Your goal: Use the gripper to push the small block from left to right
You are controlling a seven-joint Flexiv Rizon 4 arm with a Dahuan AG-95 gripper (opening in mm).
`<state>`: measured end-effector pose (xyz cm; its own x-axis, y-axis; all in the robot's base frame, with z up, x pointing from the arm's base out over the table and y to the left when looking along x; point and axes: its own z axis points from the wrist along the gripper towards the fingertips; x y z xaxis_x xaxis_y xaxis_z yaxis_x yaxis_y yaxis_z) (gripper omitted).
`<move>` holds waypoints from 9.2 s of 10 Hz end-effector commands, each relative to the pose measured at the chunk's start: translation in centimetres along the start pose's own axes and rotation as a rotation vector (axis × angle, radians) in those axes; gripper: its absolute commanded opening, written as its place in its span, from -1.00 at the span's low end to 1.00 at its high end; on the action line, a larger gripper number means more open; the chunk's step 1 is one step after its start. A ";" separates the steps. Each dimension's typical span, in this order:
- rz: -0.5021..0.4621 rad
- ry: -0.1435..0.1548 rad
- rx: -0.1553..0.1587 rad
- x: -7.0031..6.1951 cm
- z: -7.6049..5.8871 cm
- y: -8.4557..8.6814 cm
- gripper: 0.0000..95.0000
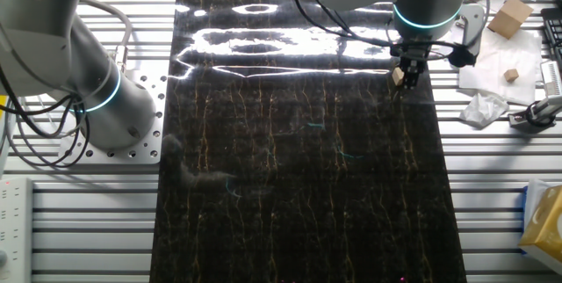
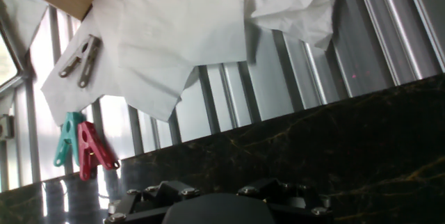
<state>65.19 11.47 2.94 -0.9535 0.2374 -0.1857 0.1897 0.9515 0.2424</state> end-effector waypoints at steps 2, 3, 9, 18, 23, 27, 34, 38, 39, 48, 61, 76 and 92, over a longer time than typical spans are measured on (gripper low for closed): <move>-0.020 -0.002 0.010 0.0 0.0 0.0 0.60; -0.022 -0.001 0.011 0.0 0.0 0.0 0.60; -0.033 -0.002 0.012 0.0 0.0 0.0 0.60; -0.054 0.041 0.046 0.0 0.2 -0.1 0.60; -0.366 0.083 0.150 0.0 0.2 -0.1 0.20; -0.399 0.107 0.130 0.0 0.2 -0.1 0.60; -0.388 0.116 0.120 0.0 0.2 -0.1 0.60; -0.403 0.127 0.113 0.0 0.2 -0.1 0.60; -0.402 0.128 0.115 0.0 0.2 -0.1 0.60; -0.411 0.136 0.119 0.0 0.2 -0.1 0.60; -0.388 0.140 0.046 0.5 -0.4 -0.5 0.60; -0.331 0.155 0.025 1.7 0.9 0.3 0.60; -0.268 0.153 0.018 3.4 1.3 2.9 0.60</move>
<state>62.69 15.47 1.81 -0.9943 -0.0517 -0.0932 -0.0686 0.9797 0.1885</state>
